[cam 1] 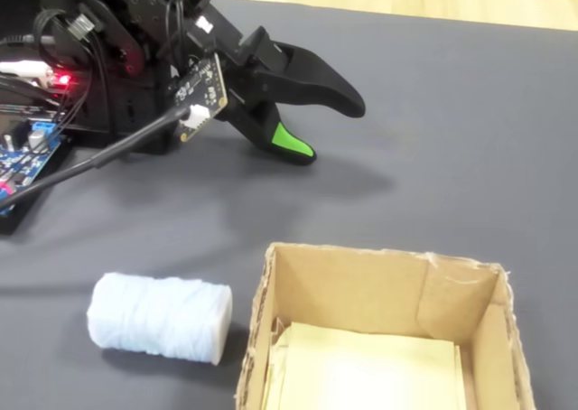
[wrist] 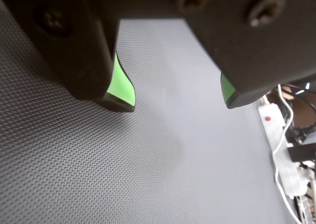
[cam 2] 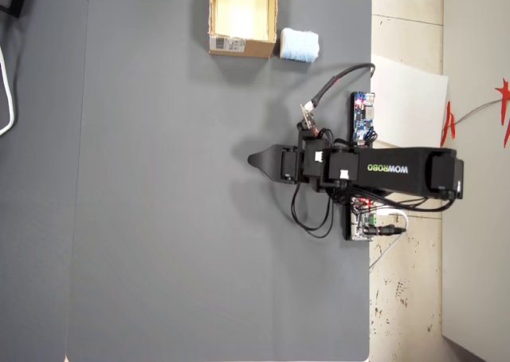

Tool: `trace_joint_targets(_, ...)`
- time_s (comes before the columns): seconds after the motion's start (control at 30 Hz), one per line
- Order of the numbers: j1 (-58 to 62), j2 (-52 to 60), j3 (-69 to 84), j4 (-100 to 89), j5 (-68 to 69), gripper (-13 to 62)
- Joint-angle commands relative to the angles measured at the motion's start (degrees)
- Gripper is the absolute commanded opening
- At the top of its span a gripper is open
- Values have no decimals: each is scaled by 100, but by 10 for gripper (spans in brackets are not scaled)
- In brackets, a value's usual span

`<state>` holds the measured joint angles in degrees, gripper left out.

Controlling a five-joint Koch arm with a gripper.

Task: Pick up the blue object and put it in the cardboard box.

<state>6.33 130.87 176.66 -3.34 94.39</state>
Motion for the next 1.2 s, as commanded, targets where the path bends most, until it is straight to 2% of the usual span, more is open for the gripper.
trace_joint_targets(0.0,0,475,202,606,141,337)
trace_joint_targets(0.7,9,475,202,26,105,345)
trace_joint_targets(1.17,703,475,97,-1160,-835,340)
